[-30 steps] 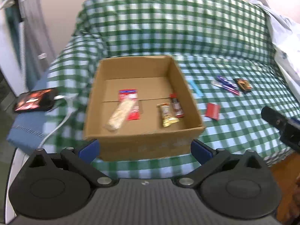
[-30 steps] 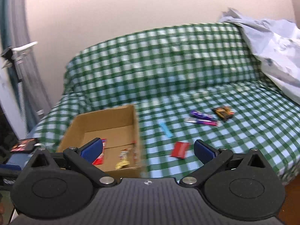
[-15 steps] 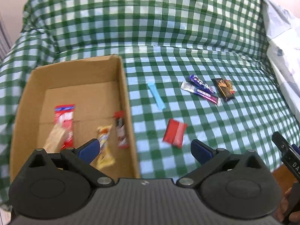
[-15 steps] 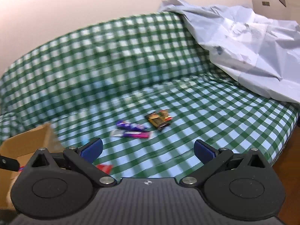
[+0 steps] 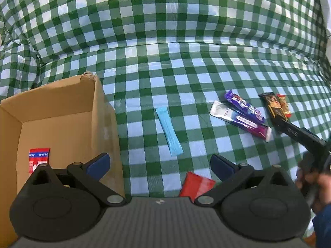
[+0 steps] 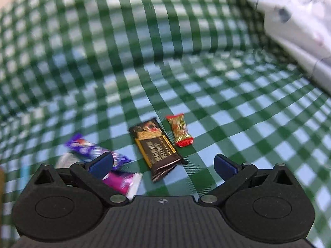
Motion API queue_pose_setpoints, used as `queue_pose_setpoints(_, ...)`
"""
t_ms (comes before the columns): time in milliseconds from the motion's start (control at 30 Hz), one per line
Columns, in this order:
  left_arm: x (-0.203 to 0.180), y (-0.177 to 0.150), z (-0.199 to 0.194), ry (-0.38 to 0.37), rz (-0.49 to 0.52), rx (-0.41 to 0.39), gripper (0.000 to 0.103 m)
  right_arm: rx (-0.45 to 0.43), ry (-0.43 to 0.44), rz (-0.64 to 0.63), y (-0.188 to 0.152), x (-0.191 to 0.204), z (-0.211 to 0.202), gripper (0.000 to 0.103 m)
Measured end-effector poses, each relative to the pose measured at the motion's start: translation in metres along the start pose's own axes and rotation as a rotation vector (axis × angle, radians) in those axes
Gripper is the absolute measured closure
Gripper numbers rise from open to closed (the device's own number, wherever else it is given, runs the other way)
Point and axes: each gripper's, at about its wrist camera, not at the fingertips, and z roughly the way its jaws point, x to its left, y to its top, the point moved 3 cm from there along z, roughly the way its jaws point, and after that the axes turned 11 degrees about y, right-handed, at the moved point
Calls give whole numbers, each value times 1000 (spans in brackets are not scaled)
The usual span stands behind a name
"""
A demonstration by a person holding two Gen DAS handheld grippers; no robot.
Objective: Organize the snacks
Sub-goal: 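Grasp the purple chocolate bar with the left tool while the right tool grasps the dark cracker pack, then carry the purple bar and cracker pack over the box with both tools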
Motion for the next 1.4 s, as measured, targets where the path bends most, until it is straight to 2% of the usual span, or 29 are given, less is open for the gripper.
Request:
queue_pose_setpoints(133, -5, 4, 16, 38, 30, -22, 0, 18, -63, 15, 2, -4, 38, 8)
queue_pose_setpoints(167, -9, 6, 20, 38, 33, -23, 0, 1, -90, -21, 1, 0, 38, 24)
queue_pose_setpoints(200, -13, 10, 23, 31, 30, -22, 0, -5, -87, -67, -2, 4, 37, 34)
queue_pose_setpoints(233, -17, 13, 25, 14, 20, -23, 0, -16, -82, -108, -5, 7, 34, 54)
queue_pose_setpoints(267, -22, 17, 28, -8, 7, -26, 0, -26, -81, -124, -9, 7, 30, 60)
queue_pose_setpoints(367, -47, 32, 35, -54, -4, -54, 0, -42, -64, -74, -22, -10, 8, 61)
queue_pose_setpoints(467, -85, 45, 51, -72, 52, -83, 0, -53, -142, -7, -37, -39, -26, 61)
queue_pose_setpoints(533, -110, 53, 69, -111, 69, -57, 0, -58, -185, 57, -47, -61, -47, 61)
queue_pose_setpoints(600, -133, 64, 90, -158, 47, 2, 0, -62, -213, 112, -58, -80, -60, 61)
queue_pose_setpoints(700, -163, 76, 117, -211, 3, 83, 0, -70, -215, 135, -66, -92, -65, 59)
queue_pose_setpoints(800, -186, 86, 135, -244, -1, 124, 0, -55, -206, 85, -63, -90, -54, 42)
queue_pose_setpoints(867, -197, 92, 140, -210, 13, 105, 0, -38, -210, 46, -62, -85, -47, 31)
queue_pose_setpoints(900, -200, 95, 143, -201, 15, 102, 3, -40, -212, 39, -62, -84, -46, 30)
queue_pose_setpoints(933, -200, 97, 144, -194, 11, 97, 21, -44, -212, 30, -62, -83, -44, 30)
queue_pose_setpoints(967, -199, 99, 142, -169, 12, 86, 34, -47, -213, 25, -63, -83, -47, 34)
queue_pose_setpoints(1000, -197, 99, 139, -140, 26, 76, 68, -50, -211, 16, -63, -83, -47, 40)
queue_pose_setpoints(1033, -193, 99, 136, -166, 35, 85, 75, -53, -208, 5, -63, -82, -50, 57)
queue_pose_setpoints(1100, -181, 99, 130, -216, -4, 107, 76, -48, -198, 4, -64, -79, -54, 61)
queue_pose_setpoints(1233, -158, 99, 101, -253, -7, 48, 81, -72, -170, 55, -63, -68, -73, 61)
queue_pose_setpoints(1400, -127, 92, 36, -287, 33, -98, 82, -159, -145, 48, -56, -42, -116, 61)
